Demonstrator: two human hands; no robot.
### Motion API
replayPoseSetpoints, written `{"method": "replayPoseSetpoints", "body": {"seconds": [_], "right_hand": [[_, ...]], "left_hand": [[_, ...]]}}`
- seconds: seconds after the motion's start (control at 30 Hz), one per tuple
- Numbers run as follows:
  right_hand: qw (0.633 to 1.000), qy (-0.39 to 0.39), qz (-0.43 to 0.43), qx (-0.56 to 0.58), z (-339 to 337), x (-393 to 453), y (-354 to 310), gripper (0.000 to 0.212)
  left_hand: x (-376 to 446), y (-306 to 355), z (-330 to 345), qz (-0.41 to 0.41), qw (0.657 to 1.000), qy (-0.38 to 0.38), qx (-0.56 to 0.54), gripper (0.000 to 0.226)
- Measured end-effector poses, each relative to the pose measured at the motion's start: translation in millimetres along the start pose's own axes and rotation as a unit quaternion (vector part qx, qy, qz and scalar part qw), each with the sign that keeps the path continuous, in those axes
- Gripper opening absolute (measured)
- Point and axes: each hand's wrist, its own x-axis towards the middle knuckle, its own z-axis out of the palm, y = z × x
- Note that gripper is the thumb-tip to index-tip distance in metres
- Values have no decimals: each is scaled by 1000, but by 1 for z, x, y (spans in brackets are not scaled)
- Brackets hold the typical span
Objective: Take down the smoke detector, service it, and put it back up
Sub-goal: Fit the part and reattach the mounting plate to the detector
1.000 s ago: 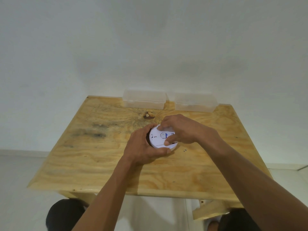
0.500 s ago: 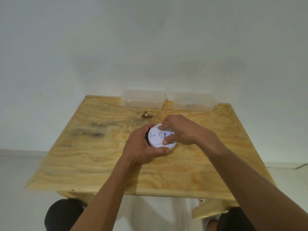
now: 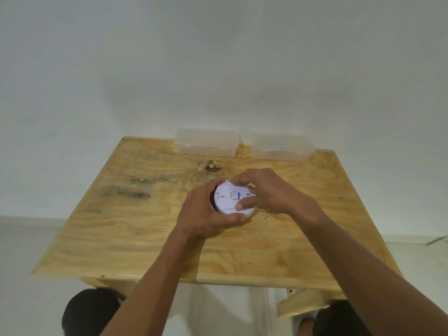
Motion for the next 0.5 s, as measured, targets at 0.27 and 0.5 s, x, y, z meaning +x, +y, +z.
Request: {"method": "replayPoseSetpoints", "body": {"seconds": [0.27,0.5], "right_hand": [[999,14,20,45,0,4,2,67],[999,23,18,41,3,2,3,66]], "left_hand": [[2,-3,2,3,1000,4,-11,69],[1,-3,3,5,1000,10,-2,71]]}}
